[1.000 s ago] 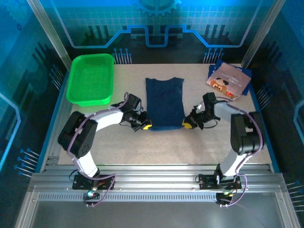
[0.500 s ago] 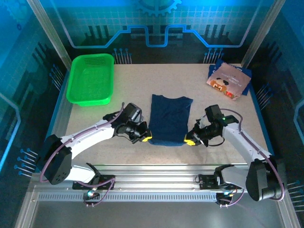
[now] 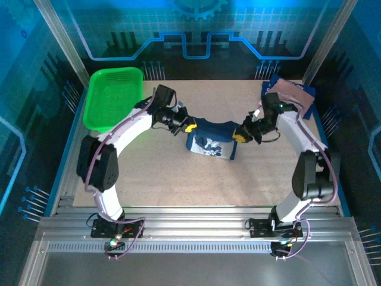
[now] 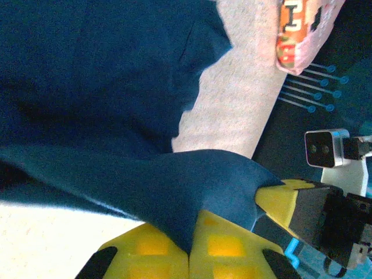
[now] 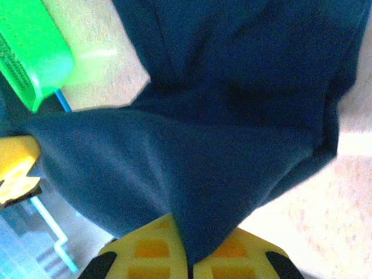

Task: Fold and stack the t-shirts

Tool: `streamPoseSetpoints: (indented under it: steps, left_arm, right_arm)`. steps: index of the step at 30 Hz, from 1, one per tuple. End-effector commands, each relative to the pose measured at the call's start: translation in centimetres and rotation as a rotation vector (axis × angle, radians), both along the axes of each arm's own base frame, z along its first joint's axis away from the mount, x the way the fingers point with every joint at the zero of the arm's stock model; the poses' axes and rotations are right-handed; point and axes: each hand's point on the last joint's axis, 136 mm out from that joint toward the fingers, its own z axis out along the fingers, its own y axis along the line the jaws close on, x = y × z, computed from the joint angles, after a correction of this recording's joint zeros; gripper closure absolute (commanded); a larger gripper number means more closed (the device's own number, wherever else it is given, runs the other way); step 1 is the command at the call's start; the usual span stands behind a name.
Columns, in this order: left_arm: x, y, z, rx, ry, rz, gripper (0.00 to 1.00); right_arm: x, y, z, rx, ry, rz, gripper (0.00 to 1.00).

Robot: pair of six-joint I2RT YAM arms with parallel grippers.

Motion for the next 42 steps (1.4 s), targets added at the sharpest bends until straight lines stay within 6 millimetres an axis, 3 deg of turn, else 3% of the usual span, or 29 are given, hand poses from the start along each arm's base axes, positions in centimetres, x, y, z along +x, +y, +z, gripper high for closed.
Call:
streamPoseSetpoints:
  steps: [1,8,12,14,15,16,18,20,22,25,28,30,34,39,42]
  left_arm:
    - [2.1,0.2,-0.5,-0.033,0.016,-0.033,1.00]
    - [6.4,0.0,-3.9,-0.027,0.046,-0.023,1.00]
    - [9.1,-0.3,-5.8,-0.031,0.054,-0.007,0.98]
    - [11.0,-0.2,-6.3,-0.057,0.049,0.035,0.74]
    - [12.3,-0.2,-6.0,-0.089,0.023,0.060,0.56]
    - [13.6,-0.2,-5.2,-0.124,0.001,0.092,0.47]
    - [15.9,0.5,-2.7,-0.156,-0.058,0.140,0.37]
    - [17.4,2.3,0.4,-0.142,-0.127,0.172,0.16]
    - [17.7,4.8,3.8,-0.096,-0.208,0.189,0.01]
    - [16.0,8.9,8.6,0.029,-0.328,0.209,0.01]
    - [12.7,10.3,11.9,0.088,-0.433,0.178,0.01]
    - [10.2,10.4,12.3,0.107,-0.475,0.158,0.01]
    - [5.3,10.5,9.9,0.122,-0.519,0.147,0.01]
    - [0.2,12.1,5.0,0.196,-0.462,0.166,0.01]
    - [-2.4,13.0,3.4,0.229,-0.445,0.172,0.01]
  right_arm:
    - [2.3,-1.4,-0.8,0.000,0.010,0.013,0.99]
    - [5.8,-3.3,-4.2,-0.010,0.069,-0.012,0.97]
    - [8.7,-4.1,-6.3,0.003,0.073,-0.055,0.87]
    - [11.5,-4.6,-6.7,0.036,0.051,-0.088,0.72]
    - [13.6,-5.0,-6.0,0.044,0.012,-0.103,0.58]
    - [15.4,-5.6,-5.2,0.039,-0.032,-0.112,0.50]
    - [17.9,-7.2,-2.6,-0.030,-0.122,-0.117,0.44]
    - [18.6,-9.1,0.7,-0.176,-0.217,-0.087,0.37]
    - [17.5,-10.1,3.3,-0.278,-0.288,-0.045,0.29]
    - [13.1,-9.9,4.2,-0.337,-0.301,0.043,0.22]
    - [8.2,-8.5,2.2,-0.323,-0.284,0.098,0.17]
    - [6.0,-7.3,0.0,-0.304,-0.272,0.121,0.14]
    - [4.6,-4.6,-5.2,-0.245,-0.190,0.155,0.13]
    - [5.8,-2.3,-9.6,-0.287,-0.121,0.196,0.12]
    - [6.6,-1.7,-11.9,-0.321,-0.075,0.199,0.12]
